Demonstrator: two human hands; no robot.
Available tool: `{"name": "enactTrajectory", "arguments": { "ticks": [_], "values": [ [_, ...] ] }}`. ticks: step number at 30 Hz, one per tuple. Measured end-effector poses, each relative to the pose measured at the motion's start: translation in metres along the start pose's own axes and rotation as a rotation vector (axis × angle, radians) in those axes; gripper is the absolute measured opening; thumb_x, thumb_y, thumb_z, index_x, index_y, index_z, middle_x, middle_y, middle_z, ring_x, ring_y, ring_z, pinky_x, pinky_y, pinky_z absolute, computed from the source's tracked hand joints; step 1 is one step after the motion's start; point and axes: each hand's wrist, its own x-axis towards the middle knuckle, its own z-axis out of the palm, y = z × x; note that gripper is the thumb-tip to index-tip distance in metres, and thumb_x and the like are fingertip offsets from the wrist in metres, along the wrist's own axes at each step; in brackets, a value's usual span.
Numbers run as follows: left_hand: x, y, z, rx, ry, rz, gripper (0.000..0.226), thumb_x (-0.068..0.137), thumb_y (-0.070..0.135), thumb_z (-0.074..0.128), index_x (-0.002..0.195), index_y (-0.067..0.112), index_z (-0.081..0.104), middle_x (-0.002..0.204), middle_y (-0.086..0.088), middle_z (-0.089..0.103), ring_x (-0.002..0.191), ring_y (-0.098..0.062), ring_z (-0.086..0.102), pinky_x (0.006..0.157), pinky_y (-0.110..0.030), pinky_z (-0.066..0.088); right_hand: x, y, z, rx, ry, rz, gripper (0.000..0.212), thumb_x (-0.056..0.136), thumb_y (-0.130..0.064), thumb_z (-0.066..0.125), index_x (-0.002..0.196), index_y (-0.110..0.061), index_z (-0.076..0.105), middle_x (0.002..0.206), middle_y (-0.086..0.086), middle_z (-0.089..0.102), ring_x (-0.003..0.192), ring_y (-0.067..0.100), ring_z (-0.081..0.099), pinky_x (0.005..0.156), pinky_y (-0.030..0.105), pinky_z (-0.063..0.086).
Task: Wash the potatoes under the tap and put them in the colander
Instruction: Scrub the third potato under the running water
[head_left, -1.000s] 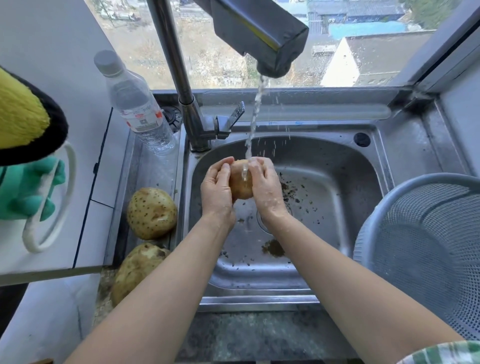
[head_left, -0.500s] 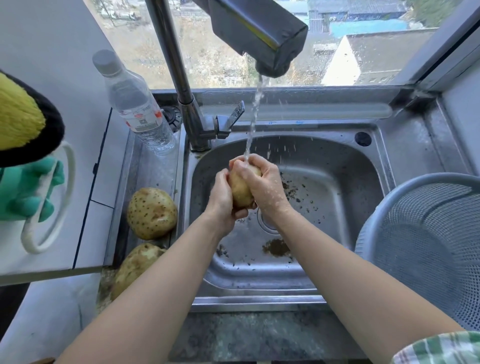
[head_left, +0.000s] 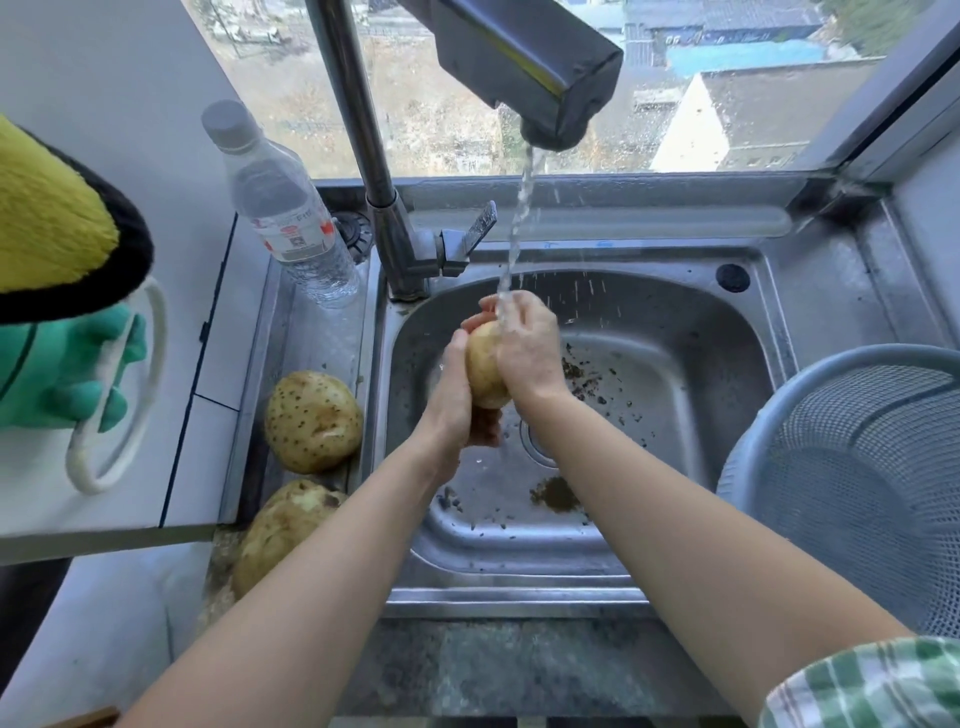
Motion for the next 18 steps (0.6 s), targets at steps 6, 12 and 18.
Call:
{"name": "enactTrajectory", "arguments": {
  "ticks": [6, 12, 18],
  "values": [
    [0.008, 0.008, 0.006, 0.026, 0.11, -0.029, 0.054, 0.101, 0.053, 0.034, 0.103, 0.009, 0.065, 0.077, -0.012, 0.063, 0.058, -0.02, 0.056, 0.045, -0.024, 0.045, -0.023, 0.006, -0.013, 0.243, -0.032, 0.179, 0.027, 0.105, -0.019, 0.035, 0.118, -0.012, 0.058, 0.101, 0.004, 0.066, 0.091, 0.014, 0.065, 0.078, 0.031, 0.06],
    [0.012, 0.0, 0.003, -0.023, 0.069, 0.043, 0.035, 0.101, 0.036, 0.038, 0.101, 0.014, 0.066, 0.082, -0.002, 0.065, 0.076, -0.017, 0.057, 0.067, -0.032, 0.048, -0.019, 0.009, -0.006, 0.053, -0.104, 0.239, 0.03, 0.101, -0.03, 0.043, 0.123, -0.018, 0.059, 0.119, 0.009, 0.062, 0.109, 0.022, 0.061, 0.088, 0.035, 0.054],
    [0.014, 0.004, -0.004, 0.054, 0.049, -0.009, 0.051, 0.087, 0.053, 0.058, 0.113, 0.01, 0.065, 0.087, -0.007, 0.066, 0.066, -0.019, 0.058, 0.054, -0.026, 0.044, -0.002, 0.004, -0.02, -0.072, -0.182, 0.291, 0.037, 0.105, -0.03, 0.036, 0.122, -0.014, 0.063, 0.107, 0.002, 0.063, 0.1, 0.015, 0.057, 0.075, 0.024, 0.045]
  ]
}}
